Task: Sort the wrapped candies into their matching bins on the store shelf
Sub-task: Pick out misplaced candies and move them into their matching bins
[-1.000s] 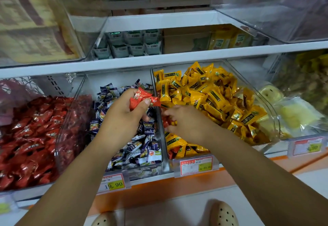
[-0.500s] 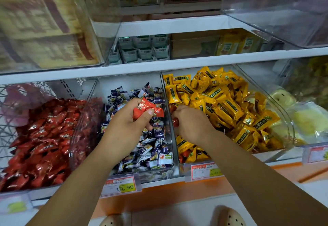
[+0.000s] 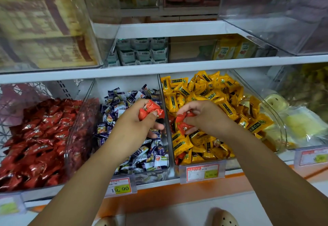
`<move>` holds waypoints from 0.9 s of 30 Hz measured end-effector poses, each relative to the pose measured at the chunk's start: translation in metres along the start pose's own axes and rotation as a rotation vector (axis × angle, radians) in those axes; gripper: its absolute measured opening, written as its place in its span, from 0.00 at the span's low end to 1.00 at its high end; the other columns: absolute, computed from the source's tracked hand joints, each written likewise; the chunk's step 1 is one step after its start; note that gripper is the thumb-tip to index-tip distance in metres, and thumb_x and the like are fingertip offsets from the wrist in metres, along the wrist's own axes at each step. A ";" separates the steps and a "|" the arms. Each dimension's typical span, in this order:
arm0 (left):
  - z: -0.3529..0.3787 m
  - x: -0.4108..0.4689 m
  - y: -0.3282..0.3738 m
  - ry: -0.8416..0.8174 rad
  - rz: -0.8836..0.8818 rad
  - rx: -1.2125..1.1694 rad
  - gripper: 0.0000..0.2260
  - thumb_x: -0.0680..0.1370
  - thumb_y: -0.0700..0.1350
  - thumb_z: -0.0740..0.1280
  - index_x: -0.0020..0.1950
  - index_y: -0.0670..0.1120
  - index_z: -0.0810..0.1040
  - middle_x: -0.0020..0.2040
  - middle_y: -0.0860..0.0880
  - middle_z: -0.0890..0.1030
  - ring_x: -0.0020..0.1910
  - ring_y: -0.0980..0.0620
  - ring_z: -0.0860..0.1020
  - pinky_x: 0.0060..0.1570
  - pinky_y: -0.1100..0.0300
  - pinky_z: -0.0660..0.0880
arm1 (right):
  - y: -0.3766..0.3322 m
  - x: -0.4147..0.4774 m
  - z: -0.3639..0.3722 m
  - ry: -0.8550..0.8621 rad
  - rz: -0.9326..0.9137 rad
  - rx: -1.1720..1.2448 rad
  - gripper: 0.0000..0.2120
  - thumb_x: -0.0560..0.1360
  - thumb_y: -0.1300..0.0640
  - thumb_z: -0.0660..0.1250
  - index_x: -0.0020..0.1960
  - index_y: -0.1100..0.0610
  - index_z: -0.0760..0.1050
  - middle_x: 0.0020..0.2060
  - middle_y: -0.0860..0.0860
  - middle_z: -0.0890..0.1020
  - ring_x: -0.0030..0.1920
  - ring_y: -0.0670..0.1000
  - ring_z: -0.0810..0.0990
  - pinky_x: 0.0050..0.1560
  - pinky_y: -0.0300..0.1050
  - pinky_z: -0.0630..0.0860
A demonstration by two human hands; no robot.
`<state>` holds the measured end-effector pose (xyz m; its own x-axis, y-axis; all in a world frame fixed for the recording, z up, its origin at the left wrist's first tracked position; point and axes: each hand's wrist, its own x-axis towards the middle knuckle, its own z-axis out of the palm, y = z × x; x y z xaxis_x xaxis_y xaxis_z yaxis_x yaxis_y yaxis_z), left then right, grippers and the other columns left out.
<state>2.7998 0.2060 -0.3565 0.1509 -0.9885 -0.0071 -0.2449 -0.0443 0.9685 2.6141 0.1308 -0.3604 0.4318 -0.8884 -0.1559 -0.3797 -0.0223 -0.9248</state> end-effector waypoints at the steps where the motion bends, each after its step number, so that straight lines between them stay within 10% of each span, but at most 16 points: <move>1: 0.001 0.000 0.000 -0.002 -0.002 -0.005 0.06 0.81 0.44 0.62 0.52 0.54 0.75 0.39 0.51 0.84 0.44 0.41 0.83 0.48 0.44 0.80 | 0.001 0.001 0.001 0.001 0.001 -0.017 0.11 0.75 0.70 0.66 0.45 0.55 0.80 0.49 0.56 0.82 0.44 0.54 0.84 0.40 0.45 0.83; 13: -0.016 -0.006 0.003 0.078 -0.002 -0.078 0.04 0.81 0.44 0.63 0.53 0.49 0.76 0.42 0.46 0.84 0.42 0.41 0.83 0.48 0.42 0.80 | -0.048 -0.006 0.033 0.003 -0.138 0.328 0.12 0.75 0.71 0.66 0.55 0.61 0.78 0.50 0.56 0.81 0.38 0.51 0.84 0.38 0.40 0.81; 19: -0.082 -0.023 -0.009 0.303 0.099 0.179 0.05 0.80 0.44 0.64 0.48 0.54 0.75 0.38 0.47 0.82 0.30 0.53 0.79 0.33 0.60 0.77 | -0.081 0.015 0.112 -0.023 -0.250 0.343 0.13 0.76 0.71 0.64 0.46 0.54 0.78 0.45 0.53 0.82 0.40 0.51 0.84 0.41 0.43 0.82; 27: -0.192 -0.042 -0.041 0.634 0.070 0.358 0.04 0.78 0.44 0.67 0.51 0.52 0.76 0.38 0.54 0.77 0.35 0.66 0.74 0.42 0.64 0.71 | -0.105 0.046 0.210 -0.014 -0.317 0.221 0.11 0.79 0.64 0.62 0.59 0.55 0.78 0.54 0.51 0.81 0.51 0.48 0.82 0.53 0.41 0.79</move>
<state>2.9869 0.2768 -0.3479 0.6225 -0.7218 0.3025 -0.5559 -0.1357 0.8201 2.8463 0.1885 -0.3431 0.5116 -0.8466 0.1467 -0.0408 -0.1944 -0.9801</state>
